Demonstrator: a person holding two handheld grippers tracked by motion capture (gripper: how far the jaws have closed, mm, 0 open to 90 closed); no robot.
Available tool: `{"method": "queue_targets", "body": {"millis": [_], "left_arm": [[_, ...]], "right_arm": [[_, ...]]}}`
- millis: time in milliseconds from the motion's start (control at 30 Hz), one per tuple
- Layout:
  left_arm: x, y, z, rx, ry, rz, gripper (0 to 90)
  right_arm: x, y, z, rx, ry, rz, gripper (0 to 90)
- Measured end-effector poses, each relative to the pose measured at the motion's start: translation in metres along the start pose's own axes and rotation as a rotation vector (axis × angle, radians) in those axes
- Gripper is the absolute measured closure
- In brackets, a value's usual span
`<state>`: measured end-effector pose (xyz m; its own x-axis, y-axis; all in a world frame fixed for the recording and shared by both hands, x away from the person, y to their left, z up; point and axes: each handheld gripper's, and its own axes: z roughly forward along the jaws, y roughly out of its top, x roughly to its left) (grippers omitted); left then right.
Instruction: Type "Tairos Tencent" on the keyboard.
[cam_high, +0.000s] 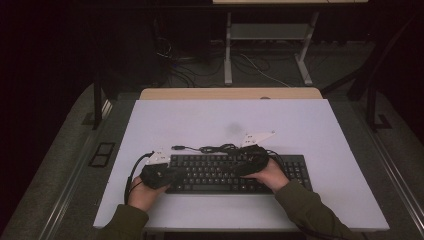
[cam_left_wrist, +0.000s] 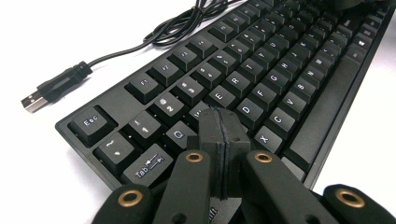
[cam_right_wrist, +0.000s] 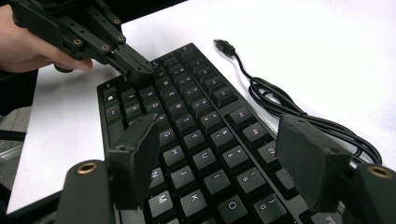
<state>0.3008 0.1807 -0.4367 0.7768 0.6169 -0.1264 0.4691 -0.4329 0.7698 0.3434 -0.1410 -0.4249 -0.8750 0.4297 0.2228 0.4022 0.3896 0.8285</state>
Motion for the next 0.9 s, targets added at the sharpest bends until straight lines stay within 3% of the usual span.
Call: {"method": "queue_targets", "body": {"millis": [500,700,900], "left_arm": [[-0.0042,0.0051,-0.0022,-0.025,-0.004,-0.002,83.9],[-0.0068,0.0077,-0.0017,-0.033,-0.007,-0.003,77.0],[-0.0092,0.01,0.0001,-0.036,-0.006,-0.002,64.6]], "right_arm": [[-0.0004,0.0002,-0.0029,-0.006,-0.011,0.007,30.1],[-0.0009,0.0002,-0.0044,-0.01,-0.014,0.009,30.2],[-0.0011,-0.0002,-0.0051,-0.002,-0.014,0.014,32.7]]}}
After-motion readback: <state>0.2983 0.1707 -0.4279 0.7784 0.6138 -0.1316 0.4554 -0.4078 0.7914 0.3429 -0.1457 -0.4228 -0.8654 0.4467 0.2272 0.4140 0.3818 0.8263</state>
